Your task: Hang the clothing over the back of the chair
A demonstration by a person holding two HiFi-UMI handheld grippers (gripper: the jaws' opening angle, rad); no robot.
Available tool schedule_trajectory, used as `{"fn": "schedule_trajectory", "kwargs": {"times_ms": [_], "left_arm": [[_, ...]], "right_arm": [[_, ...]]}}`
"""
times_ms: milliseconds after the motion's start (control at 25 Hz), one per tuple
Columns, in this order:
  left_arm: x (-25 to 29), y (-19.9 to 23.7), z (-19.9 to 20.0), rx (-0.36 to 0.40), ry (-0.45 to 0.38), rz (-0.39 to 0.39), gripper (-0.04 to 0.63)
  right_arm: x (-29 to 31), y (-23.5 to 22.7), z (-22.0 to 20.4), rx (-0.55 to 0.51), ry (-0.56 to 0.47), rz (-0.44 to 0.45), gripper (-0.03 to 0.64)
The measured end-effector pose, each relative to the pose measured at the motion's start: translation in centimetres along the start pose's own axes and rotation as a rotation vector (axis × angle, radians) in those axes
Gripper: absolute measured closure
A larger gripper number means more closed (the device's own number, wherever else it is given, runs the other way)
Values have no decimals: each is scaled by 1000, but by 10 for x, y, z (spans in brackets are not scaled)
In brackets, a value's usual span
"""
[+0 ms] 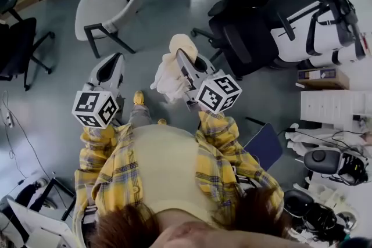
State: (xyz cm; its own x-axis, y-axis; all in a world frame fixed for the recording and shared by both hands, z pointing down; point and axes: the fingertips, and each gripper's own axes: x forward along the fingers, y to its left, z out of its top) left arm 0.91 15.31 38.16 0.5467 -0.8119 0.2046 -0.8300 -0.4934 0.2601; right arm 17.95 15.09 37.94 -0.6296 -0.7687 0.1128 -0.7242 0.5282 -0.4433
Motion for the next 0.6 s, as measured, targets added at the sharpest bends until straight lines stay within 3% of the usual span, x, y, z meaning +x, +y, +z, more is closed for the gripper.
{"fn": "schedule_trajectory", "kwargs": {"times_ms": [600], "left_arm": [[50, 88, 35, 14, 24, -98, 569]], "right_arm": [[105, -13, 37, -31, -22, -84, 594]]}}
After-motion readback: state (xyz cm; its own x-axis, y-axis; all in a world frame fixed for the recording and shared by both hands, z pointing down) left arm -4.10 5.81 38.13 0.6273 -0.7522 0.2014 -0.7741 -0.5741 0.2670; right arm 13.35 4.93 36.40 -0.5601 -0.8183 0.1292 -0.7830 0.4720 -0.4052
